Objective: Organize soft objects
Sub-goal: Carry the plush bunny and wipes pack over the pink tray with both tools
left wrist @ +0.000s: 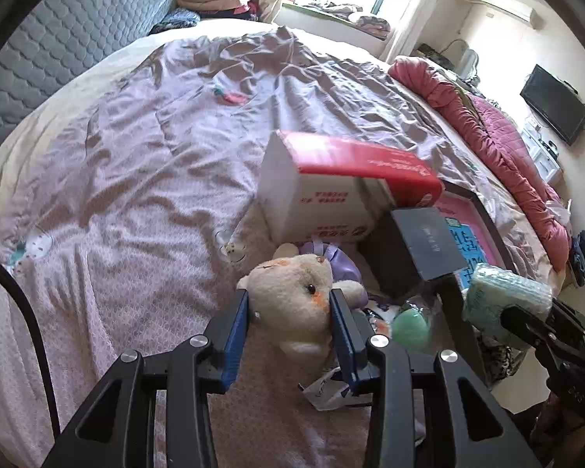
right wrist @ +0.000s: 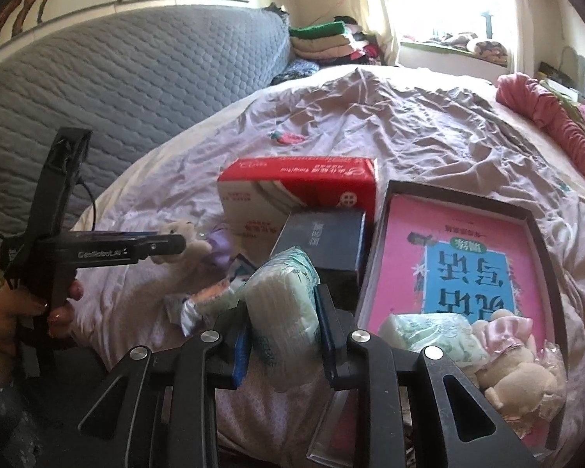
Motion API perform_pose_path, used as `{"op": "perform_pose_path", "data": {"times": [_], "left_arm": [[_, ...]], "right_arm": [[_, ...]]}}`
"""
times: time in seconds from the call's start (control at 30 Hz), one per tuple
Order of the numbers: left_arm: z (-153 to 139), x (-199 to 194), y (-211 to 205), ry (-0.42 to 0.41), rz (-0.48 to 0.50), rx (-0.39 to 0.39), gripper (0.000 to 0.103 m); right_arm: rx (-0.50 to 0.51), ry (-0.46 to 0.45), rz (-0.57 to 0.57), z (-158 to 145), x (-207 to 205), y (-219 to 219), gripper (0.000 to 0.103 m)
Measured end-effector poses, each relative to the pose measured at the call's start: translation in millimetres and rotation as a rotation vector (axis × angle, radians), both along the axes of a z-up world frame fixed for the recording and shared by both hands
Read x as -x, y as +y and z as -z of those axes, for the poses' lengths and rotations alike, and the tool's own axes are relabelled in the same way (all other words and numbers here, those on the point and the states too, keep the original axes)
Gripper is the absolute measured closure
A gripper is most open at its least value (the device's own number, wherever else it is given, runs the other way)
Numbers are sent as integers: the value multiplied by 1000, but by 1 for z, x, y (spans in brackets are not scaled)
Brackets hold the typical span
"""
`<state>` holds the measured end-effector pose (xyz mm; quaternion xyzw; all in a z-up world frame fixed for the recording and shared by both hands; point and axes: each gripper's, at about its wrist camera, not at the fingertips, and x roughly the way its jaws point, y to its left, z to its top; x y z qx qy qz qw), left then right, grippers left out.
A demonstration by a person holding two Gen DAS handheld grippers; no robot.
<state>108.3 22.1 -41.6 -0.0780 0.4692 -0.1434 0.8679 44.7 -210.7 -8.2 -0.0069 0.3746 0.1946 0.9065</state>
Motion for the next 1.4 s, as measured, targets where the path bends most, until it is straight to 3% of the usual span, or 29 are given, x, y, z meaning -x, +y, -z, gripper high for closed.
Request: {"op": "perform_pose_path", "data": {"times": [0.2,0.6,1.0,1.4], "left_arm": [[3,-1,-5,11,12,-4,63],[-51,23,-26,-128,26,-17,63],[-76,41,-59,-168,68,-36,63],[-90,56,-103,-196,143,-27,63]], "right_arm": [[-4,-8,7,-3,1,-2,73],[-42,-71,39,-26,11,-15,73],[-70,-121,72,-47,23,-34,73],[-96,-180,194,-73,42,-88,73]]}}
